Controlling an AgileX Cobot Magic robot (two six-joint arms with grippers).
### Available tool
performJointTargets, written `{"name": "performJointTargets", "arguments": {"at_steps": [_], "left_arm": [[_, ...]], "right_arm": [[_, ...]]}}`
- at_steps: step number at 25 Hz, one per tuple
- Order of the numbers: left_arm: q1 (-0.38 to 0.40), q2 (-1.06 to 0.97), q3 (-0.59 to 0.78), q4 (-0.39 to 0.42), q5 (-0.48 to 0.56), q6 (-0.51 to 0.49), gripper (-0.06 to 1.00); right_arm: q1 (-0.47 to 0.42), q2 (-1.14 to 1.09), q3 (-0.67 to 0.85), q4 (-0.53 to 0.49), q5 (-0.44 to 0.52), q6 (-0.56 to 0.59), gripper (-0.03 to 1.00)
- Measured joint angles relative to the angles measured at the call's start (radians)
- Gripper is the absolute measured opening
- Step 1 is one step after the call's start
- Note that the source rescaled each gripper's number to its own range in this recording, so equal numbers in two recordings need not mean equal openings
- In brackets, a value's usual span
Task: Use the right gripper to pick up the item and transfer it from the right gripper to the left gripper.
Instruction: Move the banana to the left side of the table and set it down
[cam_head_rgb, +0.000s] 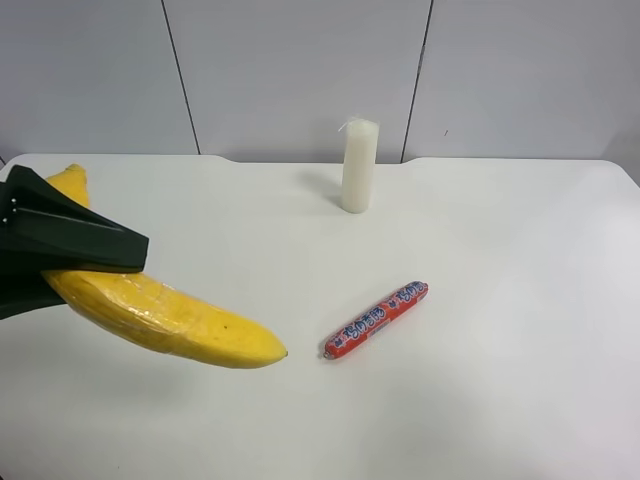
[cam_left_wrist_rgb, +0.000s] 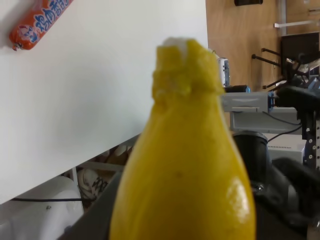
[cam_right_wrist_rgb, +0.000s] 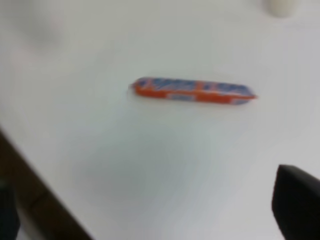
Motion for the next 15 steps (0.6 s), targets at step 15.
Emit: {"name": "performJointTargets", "arguments": {"at_steps": [15], "left_arm": [[0.0,0.002,0.0,0.001,-0.215,0.038,0.0]], "right_arm": [[-0.507,-0.107,0.001,-0.001,0.001,0.0,1.0]]}}
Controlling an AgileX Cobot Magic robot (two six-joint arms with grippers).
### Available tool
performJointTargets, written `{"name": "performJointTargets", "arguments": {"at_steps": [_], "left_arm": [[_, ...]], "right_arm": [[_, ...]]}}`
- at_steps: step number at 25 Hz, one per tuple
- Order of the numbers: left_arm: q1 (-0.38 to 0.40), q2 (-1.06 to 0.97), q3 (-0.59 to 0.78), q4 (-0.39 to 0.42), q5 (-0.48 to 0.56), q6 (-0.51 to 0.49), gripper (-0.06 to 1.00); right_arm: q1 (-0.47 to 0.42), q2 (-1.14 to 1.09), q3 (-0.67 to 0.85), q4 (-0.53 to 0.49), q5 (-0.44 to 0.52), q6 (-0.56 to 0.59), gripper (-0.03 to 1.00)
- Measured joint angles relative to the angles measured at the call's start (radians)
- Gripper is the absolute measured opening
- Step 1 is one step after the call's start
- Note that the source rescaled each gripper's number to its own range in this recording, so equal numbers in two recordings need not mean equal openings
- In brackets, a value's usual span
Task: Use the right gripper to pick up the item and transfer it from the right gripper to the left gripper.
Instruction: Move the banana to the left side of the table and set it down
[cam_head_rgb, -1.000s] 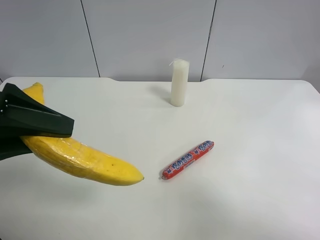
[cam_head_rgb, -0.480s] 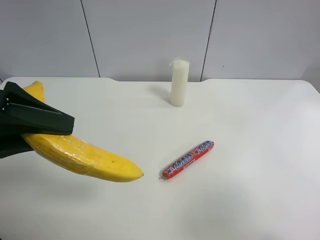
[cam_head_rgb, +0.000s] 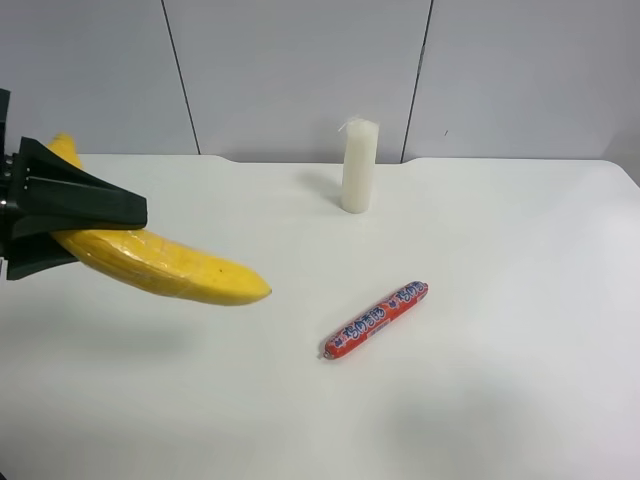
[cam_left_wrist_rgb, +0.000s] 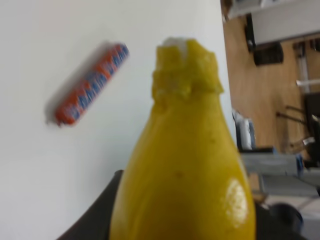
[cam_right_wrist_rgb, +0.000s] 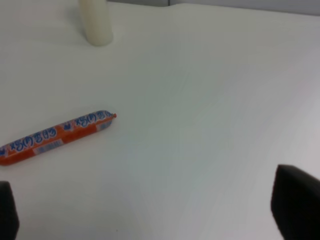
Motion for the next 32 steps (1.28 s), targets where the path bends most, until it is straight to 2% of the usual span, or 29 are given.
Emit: {"name": "performJointTargets", "arguments": {"at_steps": [6,11,15,17,26,32], "left_arm": [[0.0,0.139,0.0,-0.02,-0.047,0.068,0.0],[0.0,0.344,-0.014,-0.134,-0.049,0.242,0.0],[0.0,0.524,-0.091,-0.219,-0.042,0.374,0.0],[0.0,0.609,-0.15,-0.234,-0.026,0.408,0.0],[0.0,0.927,-0.378,-0.243,0.001,0.456,0.0],[0.0,1.011,-0.4,-0.229,-0.08,0.485,0.0]], "right_arm": [[-0.001,0.0,0.0,0.0,0.0,0.0,1.0],[-0.001,0.0,0.0,0.0,0.0,0.0,1.0],[-0.001,0.0,0.0,0.0,0.0,0.0,1.0],[-0.001,0.0,0.0,0.0,0.0,0.0,1.0],[-0.001,0.0,0.0,0.0,0.0,0.0,1.0],[-0.001,0.0,0.0,0.0,0.0,0.0,1.0]]}}
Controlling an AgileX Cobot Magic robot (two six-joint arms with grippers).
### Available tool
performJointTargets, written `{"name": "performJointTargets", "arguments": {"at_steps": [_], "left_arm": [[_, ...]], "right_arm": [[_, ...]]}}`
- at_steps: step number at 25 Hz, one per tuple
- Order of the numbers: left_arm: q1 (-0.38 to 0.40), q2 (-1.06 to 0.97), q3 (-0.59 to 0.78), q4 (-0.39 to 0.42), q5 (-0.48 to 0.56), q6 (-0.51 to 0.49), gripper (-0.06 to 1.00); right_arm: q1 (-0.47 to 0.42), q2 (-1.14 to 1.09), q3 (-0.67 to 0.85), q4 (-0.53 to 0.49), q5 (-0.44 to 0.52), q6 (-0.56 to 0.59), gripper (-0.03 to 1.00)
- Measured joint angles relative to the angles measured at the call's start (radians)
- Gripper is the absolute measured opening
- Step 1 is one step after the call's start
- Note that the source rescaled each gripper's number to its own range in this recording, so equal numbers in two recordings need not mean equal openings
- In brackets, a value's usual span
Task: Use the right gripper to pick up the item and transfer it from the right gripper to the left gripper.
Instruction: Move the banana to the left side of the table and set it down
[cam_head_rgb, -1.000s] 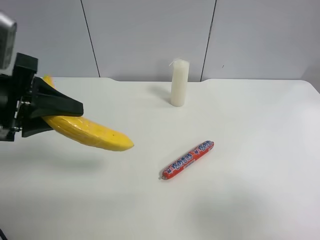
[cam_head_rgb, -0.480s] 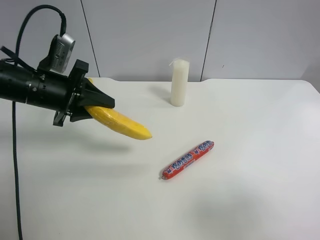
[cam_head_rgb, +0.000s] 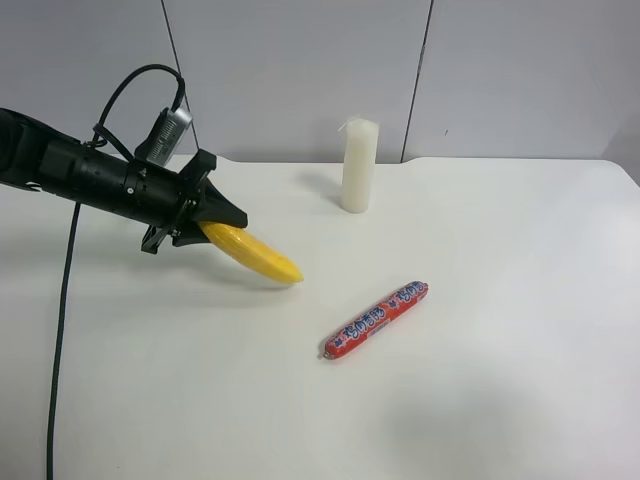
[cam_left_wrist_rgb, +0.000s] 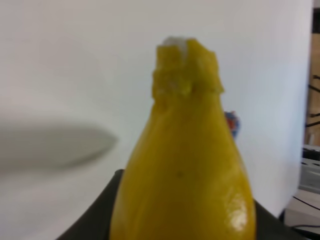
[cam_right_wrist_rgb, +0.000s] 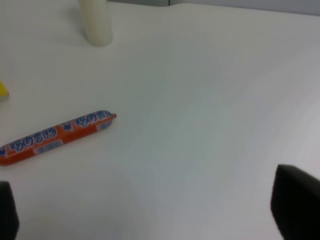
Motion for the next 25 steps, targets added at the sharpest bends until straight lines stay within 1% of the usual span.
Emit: {"name": "performJointTargets", "arguments": {"at_steps": [2,4,13,14,15,16,17,18,19,20,21,23,25], "left_arm": [[0.0,0.006,0.0,0.02,-0.041,0.0,0.0],[0.0,0.007,-0.001,0.023,-0.055,0.0,0.0],[0.0,0.007,-0.001,0.033,-0.066,0.0,0.0],[0.0,0.007,-0.001,0.034,-0.068,0.0,0.01],[0.0,0.007,-0.001,0.044,-0.083,0.0,0.08],[0.0,0.007,-0.001,0.054,-0.103,0.0,0.23],[0.0,0.009,-0.001,0.057,-0.118,-0.001,0.4],[0.0,0.009,-0.001,0.059,-0.129,-0.007,0.63],[0.0,0.009,-0.001,0.06,-0.135,-0.009,0.79],[0.0,0.009,-0.001,0.06,-0.136,-0.012,0.87],[0.0,0.009,-0.001,0.061,-0.136,-0.012,0.93],[0.0,0.009,-0.001,0.064,-0.137,-0.014,0.97],[0.0,0.009,-0.001,0.069,-0.137,-0.015,0.99]], "right_arm": [[0.0,0.0,0.0,0.0,0.0,0.0,1.0],[0.0,0.0,0.0,0.0,0.0,0.0,1.0],[0.0,0.0,0.0,0.0,0.0,0.0,1.0],[0.0,0.0,0.0,0.0,0.0,0.0,1.0],[0.0,0.0,0.0,0.0,0.0,0.0,1.0],[0.0,0.0,0.0,0.0,0.0,0.0,1.0],[0.0,0.0,0.0,0.0,0.0,0.0,1.0],[0.0,0.0,0.0,0.0,0.0,0.0,1.0],[0.0,0.0,0.0,0.0,0.0,0.0,1.0],[0.0,0.0,0.0,0.0,0.0,0.0,1.0],[0.0,0.0,0.0,0.0,0.0,0.0,1.0],[0.0,0.0,0.0,0.0,0.0,0.0,1.0],[0.0,0.0,0.0,0.0,0.0,0.0,1.0]]}}
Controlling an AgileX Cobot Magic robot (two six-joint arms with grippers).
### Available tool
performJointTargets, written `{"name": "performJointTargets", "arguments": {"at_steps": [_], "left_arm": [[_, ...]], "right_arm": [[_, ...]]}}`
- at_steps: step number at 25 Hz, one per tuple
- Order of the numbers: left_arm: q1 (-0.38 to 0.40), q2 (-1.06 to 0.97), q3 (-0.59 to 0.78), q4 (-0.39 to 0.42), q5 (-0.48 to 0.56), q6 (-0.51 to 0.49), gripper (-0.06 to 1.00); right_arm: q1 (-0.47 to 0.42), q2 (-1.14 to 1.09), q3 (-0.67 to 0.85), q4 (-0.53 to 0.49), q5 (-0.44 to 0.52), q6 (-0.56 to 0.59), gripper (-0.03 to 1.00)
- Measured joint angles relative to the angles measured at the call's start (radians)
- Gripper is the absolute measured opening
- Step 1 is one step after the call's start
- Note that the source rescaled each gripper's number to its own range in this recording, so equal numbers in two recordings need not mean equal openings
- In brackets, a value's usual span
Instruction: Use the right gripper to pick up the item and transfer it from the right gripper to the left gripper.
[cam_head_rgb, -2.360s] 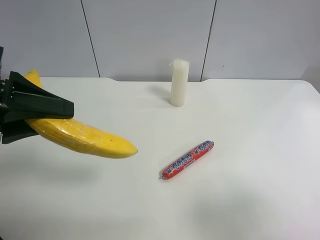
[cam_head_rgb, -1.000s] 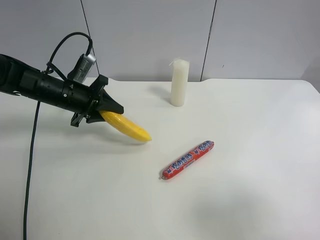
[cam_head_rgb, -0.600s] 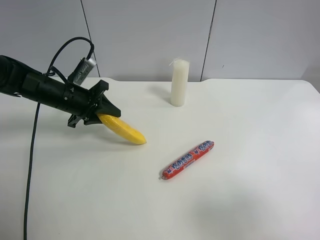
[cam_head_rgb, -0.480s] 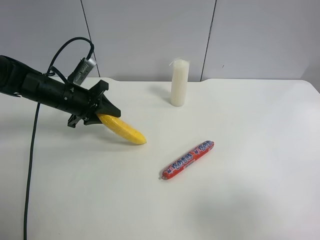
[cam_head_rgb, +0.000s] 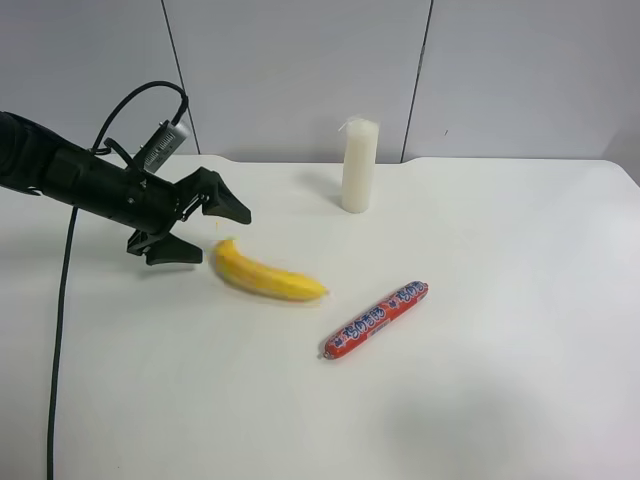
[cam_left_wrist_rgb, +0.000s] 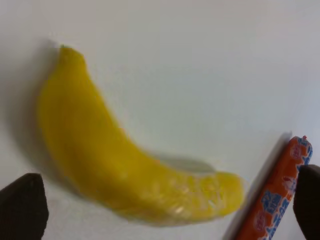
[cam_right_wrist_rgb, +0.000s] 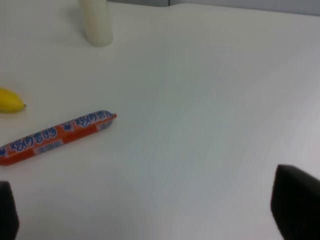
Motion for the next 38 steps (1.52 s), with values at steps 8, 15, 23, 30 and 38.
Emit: {"name": "performJointTargets", "arguments": {"at_steps": [8,15,23,30,38], "left_arm": [[0.0,-0.01,0.0,0.018,-0.007,0.0,0.99],[0.0,-0.158,0.0,0.104,0.039,-0.013,1.0],[0.0,-0.486,0.0,0.482,0.07,-0.291,1.0],[0.0,-0.828,0.0,0.913,0.17,-0.621,1.0],[0.0,-1.162,0.023,1.216,0.466,-0.801,1.0]], "right_arm": [[0.0,0.0,0.0,0.0,0.0,0.0,1.0],[0.0,0.0,0.0,0.0,0.0,0.0,1.0],[0.0,0.0,0.0,0.0,0.0,0.0,1.0],[0.0,0.0,0.0,0.0,0.0,0.0,1.0],[0.0,0.0,0.0,0.0,0.0,0.0,1.0]]}}
